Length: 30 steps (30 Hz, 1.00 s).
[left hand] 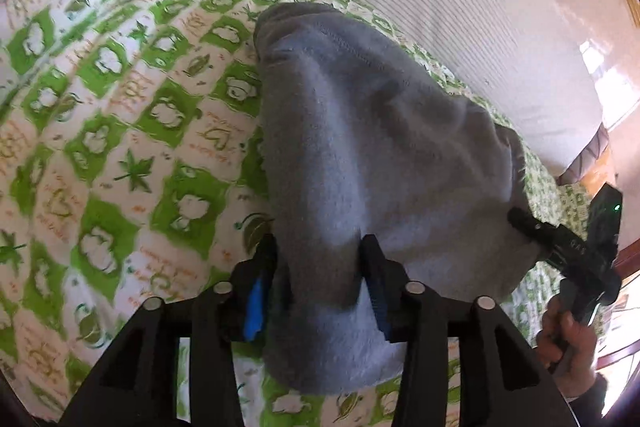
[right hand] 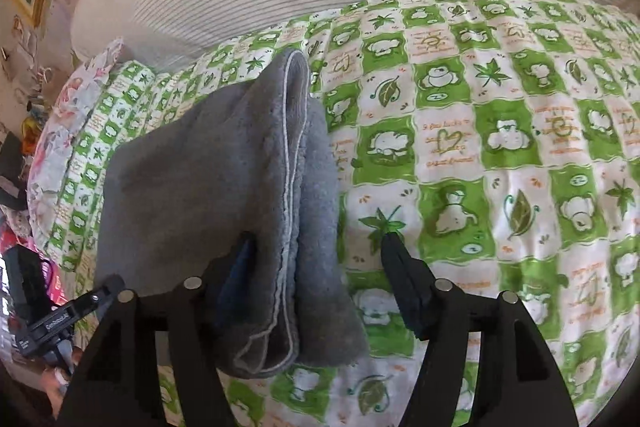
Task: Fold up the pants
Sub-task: 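Open both grippers and lift them off the folded pants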
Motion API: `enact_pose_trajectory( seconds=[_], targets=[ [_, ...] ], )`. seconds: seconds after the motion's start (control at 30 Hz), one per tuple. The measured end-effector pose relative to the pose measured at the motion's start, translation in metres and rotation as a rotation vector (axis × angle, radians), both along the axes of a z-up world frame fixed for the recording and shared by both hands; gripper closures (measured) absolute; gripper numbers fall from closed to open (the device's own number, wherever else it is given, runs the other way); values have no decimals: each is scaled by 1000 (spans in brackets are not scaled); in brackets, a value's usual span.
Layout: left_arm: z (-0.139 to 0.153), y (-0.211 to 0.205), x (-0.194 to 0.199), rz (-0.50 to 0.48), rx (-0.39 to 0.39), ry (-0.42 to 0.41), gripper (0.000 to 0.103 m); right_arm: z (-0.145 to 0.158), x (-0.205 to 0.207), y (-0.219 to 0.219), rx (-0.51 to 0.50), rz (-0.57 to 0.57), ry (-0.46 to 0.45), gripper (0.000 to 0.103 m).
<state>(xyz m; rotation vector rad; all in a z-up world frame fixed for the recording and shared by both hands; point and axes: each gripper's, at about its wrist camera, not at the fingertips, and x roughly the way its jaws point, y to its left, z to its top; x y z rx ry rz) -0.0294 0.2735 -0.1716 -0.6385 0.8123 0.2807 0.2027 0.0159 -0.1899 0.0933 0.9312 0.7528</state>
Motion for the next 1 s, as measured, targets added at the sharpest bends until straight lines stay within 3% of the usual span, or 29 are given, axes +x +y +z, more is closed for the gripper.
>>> enact_pose_trajectory(
  seconds=[0.17, 0.37, 0.5, 0.7, 1.0],
  targets=[
    [11, -5, -13, 21, 33, 6, 59, 9, -9, -3, -33, -2, -41, 36],
    [31, -13, -24, 29, 79, 3, 58, 48, -33, -10, -3, 29, -164, 36],
    [42, -21, -25, 42, 124, 23, 45, 64, -47, -1, 16, 108, -200, 36],
    [47, -23, -27, 66, 142, 30, 42, 63, -61, 11, 2, 163, -215, 36],
    [57, -34, -27, 82, 229, 75, 31, 54, -64, 17, -28, 212, -203, 33]
  ],
)
